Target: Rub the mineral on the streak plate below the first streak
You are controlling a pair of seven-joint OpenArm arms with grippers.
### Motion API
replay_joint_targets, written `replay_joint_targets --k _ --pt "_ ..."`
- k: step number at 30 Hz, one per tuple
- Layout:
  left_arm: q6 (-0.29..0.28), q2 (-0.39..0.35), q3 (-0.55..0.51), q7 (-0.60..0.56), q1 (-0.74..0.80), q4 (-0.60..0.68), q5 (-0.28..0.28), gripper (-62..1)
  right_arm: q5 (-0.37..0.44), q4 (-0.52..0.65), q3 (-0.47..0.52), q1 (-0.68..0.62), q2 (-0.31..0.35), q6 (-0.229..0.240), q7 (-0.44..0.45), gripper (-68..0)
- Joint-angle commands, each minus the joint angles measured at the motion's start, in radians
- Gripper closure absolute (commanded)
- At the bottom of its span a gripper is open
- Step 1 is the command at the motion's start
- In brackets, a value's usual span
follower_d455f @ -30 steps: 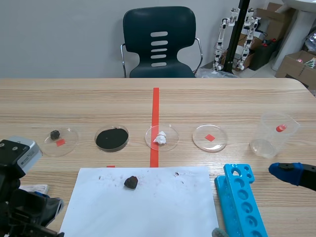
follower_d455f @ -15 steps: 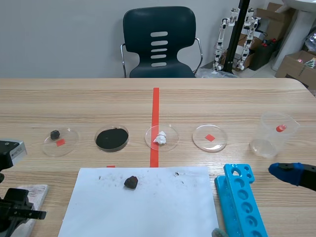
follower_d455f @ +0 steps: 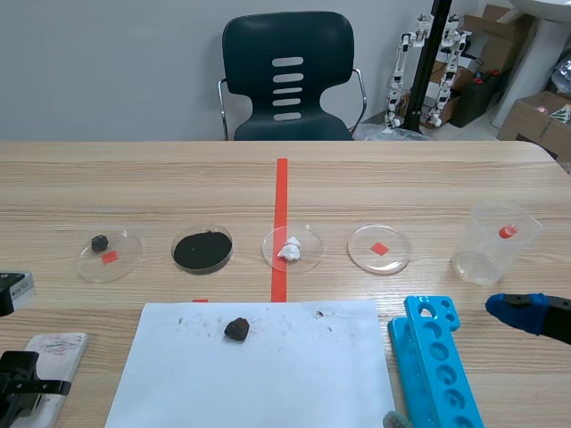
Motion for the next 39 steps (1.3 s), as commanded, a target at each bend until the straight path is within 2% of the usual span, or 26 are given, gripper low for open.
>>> replay_joint_targets --k 1,4,9,12,19,24,30,33,39 --pt "-0.003 0.002 -0.005 -0.014 -0.002 0.004 -0.016 -4.1 0.011 0.007 0.007 0.001 0.008 0.0 0.018 -67.9" --pt "-0.022 0.002 -0.005 -0.014 -0.004 0.003 -0.049 -4.1 0.011 0.007 0.007 0.001 0.008 0.0 0.018 -67.9" --pt "-0.061 0.002 -0.005 -0.014 -0.004 0.003 -0.148 -4.1 0.011 0.007 0.007 0.001 0.008 0.0 0.018 -67.9" --pt "-0.062 0.002 -0.005 -0.014 -0.004 0.003 -0.151 -4.1 0.011 0.007 0.007 0.001 0.008 0.0 0.018 -67.9" --pt "-0.03 0.002 -0.005 -0.008 -0.004 0.003 -0.066 -4.1 0.011 0.007 0.007 0.001 0.008 0.0 0.018 -67.9" --pt "0.009 0.002 -0.005 0.016 -0.004 0.003 0.039 -4.1 0.011 0.007 0.007 0.001 0.008 0.0 0.018 -67.9" --pt "0.029 0.002 -0.005 0.017 -0.003 0.003 0.079 -4.1 0.011 0.007 0.007 0.001 0.008 0.0 0.018 -67.9" --pt "0.026 0.002 -0.005 0.016 -0.003 0.003 0.051 -4.1 0.011 0.007 0.007 0.001 0.008 0.0 0.018 -67.9" --pt "-0.033 0.002 -0.005 0.013 -0.003 0.003 -0.074 -4.1 0.011 0.007 0.007 0.001 0.008 0.0 0.018 -67.9"
